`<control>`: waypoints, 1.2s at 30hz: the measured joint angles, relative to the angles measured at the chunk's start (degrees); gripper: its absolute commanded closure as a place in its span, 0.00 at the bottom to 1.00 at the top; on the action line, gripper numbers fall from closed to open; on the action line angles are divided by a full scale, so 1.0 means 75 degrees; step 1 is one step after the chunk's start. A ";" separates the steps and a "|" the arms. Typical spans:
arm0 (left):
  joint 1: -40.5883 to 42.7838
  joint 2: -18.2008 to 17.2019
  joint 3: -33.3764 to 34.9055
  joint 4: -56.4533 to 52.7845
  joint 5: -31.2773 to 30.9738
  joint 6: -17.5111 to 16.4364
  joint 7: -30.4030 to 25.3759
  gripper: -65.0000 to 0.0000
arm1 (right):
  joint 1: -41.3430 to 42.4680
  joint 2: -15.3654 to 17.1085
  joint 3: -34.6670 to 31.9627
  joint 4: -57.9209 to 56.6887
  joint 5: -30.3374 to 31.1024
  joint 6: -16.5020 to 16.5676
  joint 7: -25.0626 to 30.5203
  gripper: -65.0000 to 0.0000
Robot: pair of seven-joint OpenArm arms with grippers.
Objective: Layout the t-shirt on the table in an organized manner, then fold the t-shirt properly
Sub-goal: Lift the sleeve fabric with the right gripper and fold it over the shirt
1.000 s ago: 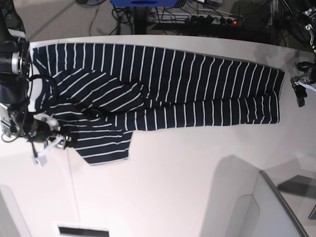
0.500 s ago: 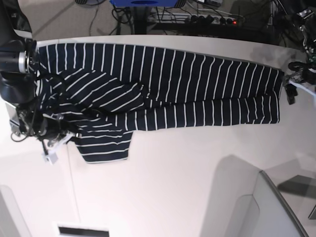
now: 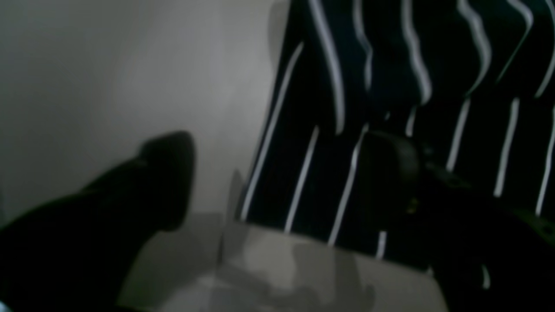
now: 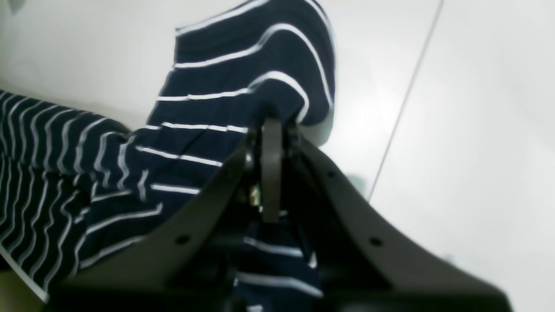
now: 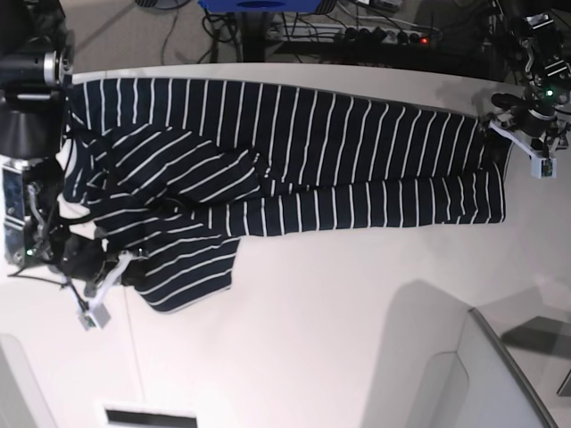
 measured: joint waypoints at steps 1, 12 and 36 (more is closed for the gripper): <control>0.0009 0.0000 0.0000 0.0000 0.0012 0.0000 0.0006 0.40 | -0.0044 -0.0029 0.0105 0.0259 0.0000 0.0015 -0.0265 1.00; -0.0187 -0.0201 -0.0020 -0.0020 0.0000 0.0000 0.0029 1.00 | -0.1504 -0.0498 0.1690 0.3337 -0.0017 0.0012 -0.2652 1.00; -0.0685 -0.0466 0.0064 -0.0734 0.0015 -0.0006 -0.0003 1.00 | -0.4523 -0.1664 0.2553 0.5869 -0.0015 0.0041 -0.3424 1.00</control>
